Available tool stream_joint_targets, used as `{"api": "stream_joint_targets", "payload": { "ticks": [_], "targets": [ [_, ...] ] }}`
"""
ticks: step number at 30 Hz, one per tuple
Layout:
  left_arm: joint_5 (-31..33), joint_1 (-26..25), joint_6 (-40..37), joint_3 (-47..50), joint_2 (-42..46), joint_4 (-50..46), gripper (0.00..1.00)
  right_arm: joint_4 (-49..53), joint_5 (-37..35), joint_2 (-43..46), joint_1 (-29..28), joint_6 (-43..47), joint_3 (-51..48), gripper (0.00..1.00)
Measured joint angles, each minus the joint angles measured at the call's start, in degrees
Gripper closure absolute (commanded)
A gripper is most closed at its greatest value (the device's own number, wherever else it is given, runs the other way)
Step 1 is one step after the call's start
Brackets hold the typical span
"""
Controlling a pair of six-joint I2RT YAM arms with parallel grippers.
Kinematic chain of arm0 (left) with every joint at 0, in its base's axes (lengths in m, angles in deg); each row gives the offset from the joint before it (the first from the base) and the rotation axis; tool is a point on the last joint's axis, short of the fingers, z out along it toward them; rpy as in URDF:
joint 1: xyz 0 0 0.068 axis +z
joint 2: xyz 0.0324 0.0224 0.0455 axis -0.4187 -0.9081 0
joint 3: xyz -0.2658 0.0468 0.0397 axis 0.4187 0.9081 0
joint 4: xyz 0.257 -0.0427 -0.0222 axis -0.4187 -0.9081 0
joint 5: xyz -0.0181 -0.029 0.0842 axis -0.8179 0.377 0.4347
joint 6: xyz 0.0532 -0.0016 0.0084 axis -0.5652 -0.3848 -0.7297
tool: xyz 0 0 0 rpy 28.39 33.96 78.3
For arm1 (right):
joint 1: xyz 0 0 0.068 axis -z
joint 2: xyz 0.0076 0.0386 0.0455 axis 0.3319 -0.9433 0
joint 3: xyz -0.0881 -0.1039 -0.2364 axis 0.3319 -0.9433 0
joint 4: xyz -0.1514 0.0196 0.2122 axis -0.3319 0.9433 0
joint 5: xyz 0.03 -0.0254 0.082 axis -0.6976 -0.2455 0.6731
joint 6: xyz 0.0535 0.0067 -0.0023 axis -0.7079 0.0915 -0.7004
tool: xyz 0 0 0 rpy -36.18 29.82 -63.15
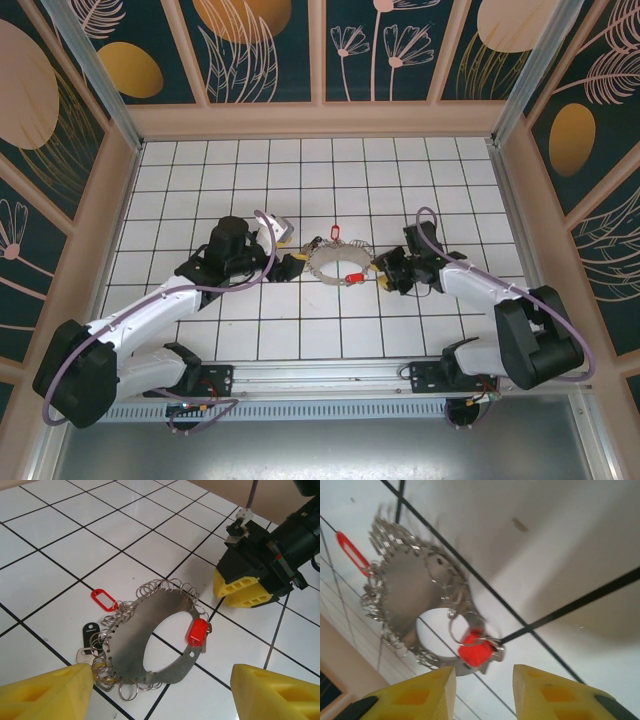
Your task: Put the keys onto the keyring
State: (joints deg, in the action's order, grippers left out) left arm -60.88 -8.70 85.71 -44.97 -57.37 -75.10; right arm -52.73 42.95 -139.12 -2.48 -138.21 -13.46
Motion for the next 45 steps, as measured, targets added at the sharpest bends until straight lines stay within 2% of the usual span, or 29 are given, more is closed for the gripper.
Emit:
{"api": "stream_joint_targets", "payload": {
  "ticks": [7, 14, 21, 26, 32, 36, 41, 45],
  "targets": [
    [-0.13, 0.00, -0.46, 0.00, 0.00, 0.00, 0.29, -2.32, 0.33, -4.72, 0.00, -2.67, 2.45, 0.63],
    [-0.11, 0.00, -1.07, 0.00, 0.50, 0.00, 0.33, -2.23, 0.00, -9.68, 0.09, -2.64, 4.11, 0.72],
    [-0.11, 0.00, -1.29, 0.00, 0.52, -0.02, 0.34, -1.70, -2.12, -10.10, 0.17, -2.43, 5.46, 0.81],
    [-0.11, 0.00, -1.29, 0.00, 0.52, -0.02, 0.34, -1.92, -2.43, -10.47, 0.17, -2.51, 5.46, 0.83],
    [-0.09, -0.11, -1.27, 0.00, 0.52, 0.00, 0.35, -2.62, -2.93, -11.19, 0.26, -3.13, 5.46, 0.99],
    [-0.09, -0.11, -1.03, 0.07, 0.57, 0.55, 0.34, -3.19, -2.89, -11.17, 0.28, -3.08, 5.46, 1.00],
    [-0.74, -0.11, -0.11, 2.03, 2.82, 4.28, 0.27, -2.40, -3.26, -10.43, -0.26, 0.20, 6.38, 1.00],
    [-1.20, -0.11, 1.27, 4.35, 6.95, 9.51, 0.26, -0.20, -4.09, -8.92, -1.99, 8.68, 10.97, 1.00]
  ]
}}
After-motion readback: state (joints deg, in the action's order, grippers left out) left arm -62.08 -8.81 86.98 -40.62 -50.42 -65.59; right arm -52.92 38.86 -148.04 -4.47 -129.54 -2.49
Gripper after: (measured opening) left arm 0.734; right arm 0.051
